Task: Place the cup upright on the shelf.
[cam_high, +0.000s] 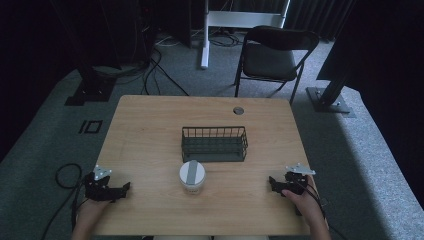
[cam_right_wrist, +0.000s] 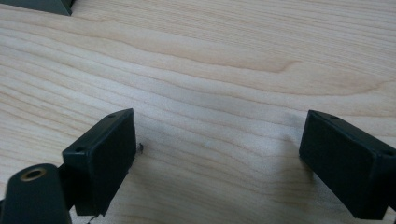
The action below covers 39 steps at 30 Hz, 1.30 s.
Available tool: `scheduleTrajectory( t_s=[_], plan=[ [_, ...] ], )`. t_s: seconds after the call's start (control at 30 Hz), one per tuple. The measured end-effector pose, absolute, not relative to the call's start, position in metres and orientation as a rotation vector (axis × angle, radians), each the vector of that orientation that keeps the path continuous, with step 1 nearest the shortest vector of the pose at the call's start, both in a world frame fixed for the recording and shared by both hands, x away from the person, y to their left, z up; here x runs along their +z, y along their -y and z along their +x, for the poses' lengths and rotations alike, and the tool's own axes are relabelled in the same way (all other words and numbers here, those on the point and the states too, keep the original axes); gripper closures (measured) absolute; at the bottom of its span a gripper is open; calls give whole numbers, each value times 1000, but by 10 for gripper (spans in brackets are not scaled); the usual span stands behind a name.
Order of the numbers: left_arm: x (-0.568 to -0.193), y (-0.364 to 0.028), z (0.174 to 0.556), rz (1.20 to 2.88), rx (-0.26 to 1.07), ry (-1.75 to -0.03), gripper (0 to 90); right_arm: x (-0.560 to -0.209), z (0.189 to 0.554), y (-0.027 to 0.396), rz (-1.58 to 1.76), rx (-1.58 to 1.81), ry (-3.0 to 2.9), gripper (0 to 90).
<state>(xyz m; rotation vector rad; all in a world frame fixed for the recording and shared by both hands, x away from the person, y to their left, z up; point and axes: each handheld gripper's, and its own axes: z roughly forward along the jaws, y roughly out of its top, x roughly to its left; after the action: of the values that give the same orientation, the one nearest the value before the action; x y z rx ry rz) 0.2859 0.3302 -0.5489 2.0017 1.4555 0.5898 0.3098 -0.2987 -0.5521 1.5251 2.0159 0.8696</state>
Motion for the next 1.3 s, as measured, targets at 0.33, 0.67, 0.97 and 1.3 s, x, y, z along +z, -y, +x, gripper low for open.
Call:
scheduleTrajectory(
  t_s=[0.33, 0.67, 0.97, 1.3],
  plan=[
    [-549, -330, 286, 2002, 590, -1455, 1, -552, 310, 299, 1521, 872, -2019, 106],
    [-549, -330, 286, 2002, 590, -1455, 1, -552, 310, 299, 1510, 875, -2024, 112],
    [-549, -330, 286, 2002, 590, -1455, 1, -546, 311, 296, 1470, 906, -2033, 113],
    [-549, -330, 286, 2000, 589, -1457, 1, -537, 315, 282, 1408, 947, -2058, 113]
  ],
)
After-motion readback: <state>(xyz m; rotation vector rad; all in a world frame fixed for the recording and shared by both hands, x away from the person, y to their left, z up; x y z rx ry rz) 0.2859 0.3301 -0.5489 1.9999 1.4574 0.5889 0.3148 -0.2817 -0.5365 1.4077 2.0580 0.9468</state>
